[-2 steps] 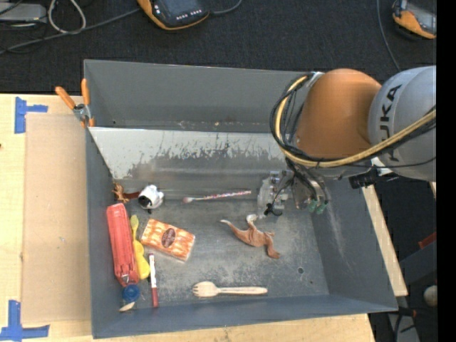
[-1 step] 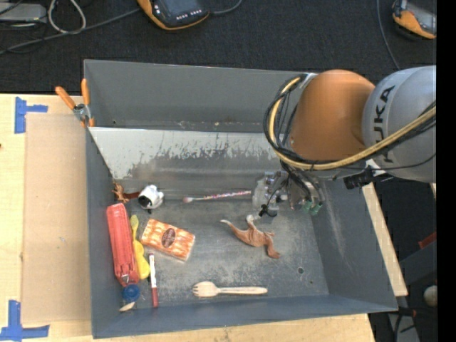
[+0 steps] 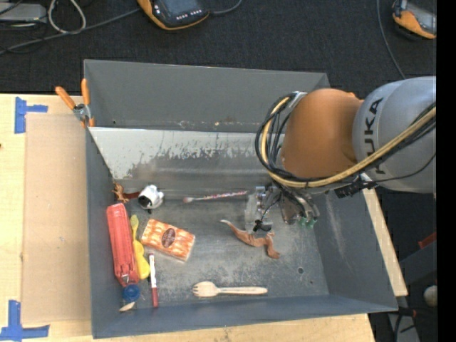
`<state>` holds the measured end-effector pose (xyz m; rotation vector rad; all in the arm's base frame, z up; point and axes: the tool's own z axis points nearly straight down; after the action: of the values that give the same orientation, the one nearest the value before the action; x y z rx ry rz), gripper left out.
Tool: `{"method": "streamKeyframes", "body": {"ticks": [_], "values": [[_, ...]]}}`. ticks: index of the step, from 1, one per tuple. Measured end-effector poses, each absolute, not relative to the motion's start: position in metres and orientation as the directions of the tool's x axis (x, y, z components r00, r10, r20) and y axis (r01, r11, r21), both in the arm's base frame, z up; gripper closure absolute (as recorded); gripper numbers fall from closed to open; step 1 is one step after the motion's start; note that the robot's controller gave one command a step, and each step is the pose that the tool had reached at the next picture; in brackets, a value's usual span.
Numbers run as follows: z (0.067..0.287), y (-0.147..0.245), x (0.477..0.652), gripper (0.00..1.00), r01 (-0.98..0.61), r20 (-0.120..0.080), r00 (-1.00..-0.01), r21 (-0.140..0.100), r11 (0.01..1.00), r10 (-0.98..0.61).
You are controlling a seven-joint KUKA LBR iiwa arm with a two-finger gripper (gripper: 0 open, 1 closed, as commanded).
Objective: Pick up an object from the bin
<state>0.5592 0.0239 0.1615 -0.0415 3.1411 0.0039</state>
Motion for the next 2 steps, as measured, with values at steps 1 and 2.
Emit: {"method": "streamKeyframes", "body": {"ticks": [1, 2], "values": [[0.127, 0.008, 0.530, 1.00, -0.050, 0.000, -0.999, 0.003, 0.999, -0.050], [0.155, 0.027, 0.550, 0.00, -0.081, -0.004, -0.997, 0.004, 0.997, -0.081]]}}
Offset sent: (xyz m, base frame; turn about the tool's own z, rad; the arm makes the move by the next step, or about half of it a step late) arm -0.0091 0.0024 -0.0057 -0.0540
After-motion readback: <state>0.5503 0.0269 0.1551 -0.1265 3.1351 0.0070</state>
